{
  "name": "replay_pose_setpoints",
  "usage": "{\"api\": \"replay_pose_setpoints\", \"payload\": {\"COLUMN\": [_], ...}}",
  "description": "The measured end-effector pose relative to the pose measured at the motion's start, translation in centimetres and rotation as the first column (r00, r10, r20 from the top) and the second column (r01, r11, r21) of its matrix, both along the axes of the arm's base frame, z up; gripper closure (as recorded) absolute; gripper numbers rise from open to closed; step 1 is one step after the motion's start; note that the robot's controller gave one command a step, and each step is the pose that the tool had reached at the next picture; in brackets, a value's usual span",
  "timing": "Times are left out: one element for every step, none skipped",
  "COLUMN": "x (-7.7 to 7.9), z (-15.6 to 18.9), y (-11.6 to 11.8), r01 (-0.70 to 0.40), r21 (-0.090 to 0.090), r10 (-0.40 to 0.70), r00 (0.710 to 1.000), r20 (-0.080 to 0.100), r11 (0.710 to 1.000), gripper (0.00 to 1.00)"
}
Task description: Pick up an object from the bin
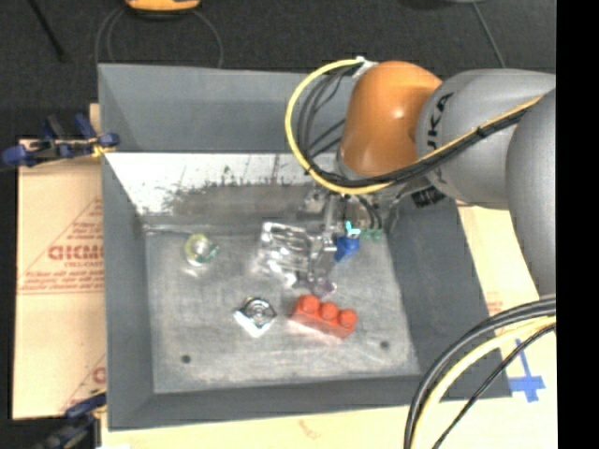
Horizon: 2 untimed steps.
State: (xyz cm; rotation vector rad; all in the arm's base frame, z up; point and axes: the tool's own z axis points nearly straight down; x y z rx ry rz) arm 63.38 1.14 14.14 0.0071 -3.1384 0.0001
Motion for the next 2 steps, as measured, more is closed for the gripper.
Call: {"api": "replay_pose_setpoints", "payload": {"x": [1.51, 1.67], "z": [-6.69, -6.4], "y": [-4.27, -4.24], "r01": [-0.224, -0.223], "r21": [-0.001, -0.003], "r10": [0.224, 0.223], "r00": [0.975, 0.975], "r20": [0.013, 0.018], "r11": [0.975, 0.975], "gripper": [0.0, 1.0]}}
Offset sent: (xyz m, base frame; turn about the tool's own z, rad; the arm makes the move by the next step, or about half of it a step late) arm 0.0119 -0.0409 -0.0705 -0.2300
